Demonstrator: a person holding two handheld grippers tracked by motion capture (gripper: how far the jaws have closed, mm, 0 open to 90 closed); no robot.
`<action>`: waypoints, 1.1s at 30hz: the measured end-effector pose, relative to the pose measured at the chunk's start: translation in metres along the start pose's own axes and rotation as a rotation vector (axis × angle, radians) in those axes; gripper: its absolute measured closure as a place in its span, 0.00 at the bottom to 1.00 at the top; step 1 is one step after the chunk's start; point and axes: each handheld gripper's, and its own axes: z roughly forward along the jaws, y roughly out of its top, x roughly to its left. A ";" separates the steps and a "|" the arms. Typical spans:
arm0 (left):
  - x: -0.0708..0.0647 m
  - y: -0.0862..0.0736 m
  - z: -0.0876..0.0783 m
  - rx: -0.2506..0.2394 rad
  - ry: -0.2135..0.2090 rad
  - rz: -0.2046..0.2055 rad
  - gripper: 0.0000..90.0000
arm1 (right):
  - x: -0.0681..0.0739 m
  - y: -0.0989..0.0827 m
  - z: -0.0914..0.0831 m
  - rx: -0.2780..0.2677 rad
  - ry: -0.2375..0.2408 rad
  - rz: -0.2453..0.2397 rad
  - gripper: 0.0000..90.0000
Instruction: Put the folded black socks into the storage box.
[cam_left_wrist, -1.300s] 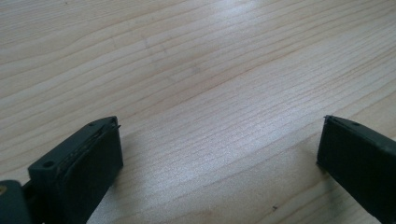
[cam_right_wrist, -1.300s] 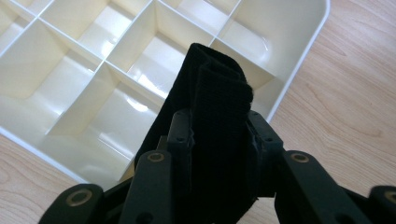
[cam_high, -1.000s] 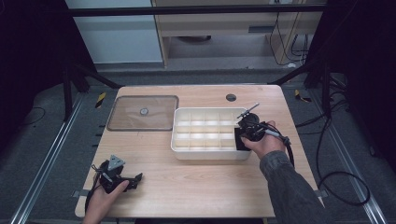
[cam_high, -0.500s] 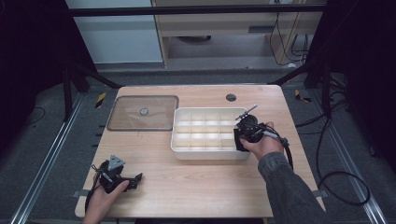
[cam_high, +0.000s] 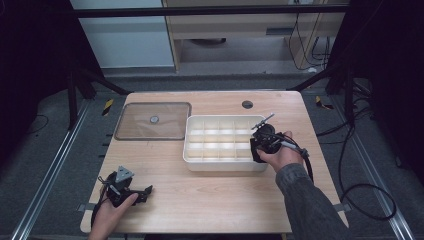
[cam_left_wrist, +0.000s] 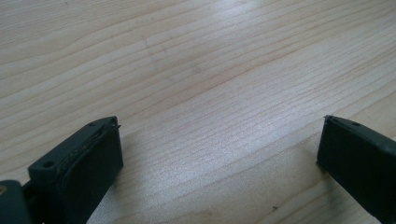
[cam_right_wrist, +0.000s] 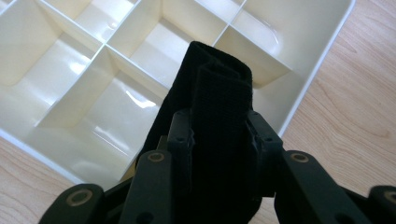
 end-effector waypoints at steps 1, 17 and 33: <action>0.000 0.000 0.000 0.000 0.000 0.000 0.00 | 0.000 0.000 0.000 0.000 0.000 -0.001 0.75; 0.000 0.000 0.000 0.002 0.000 0.002 0.00 | 0.004 -0.005 0.008 0.020 -0.007 -0.007 0.76; 0.000 0.000 0.000 0.002 0.001 0.001 0.00 | -0.003 -0.002 -0.002 0.010 0.029 0.032 0.57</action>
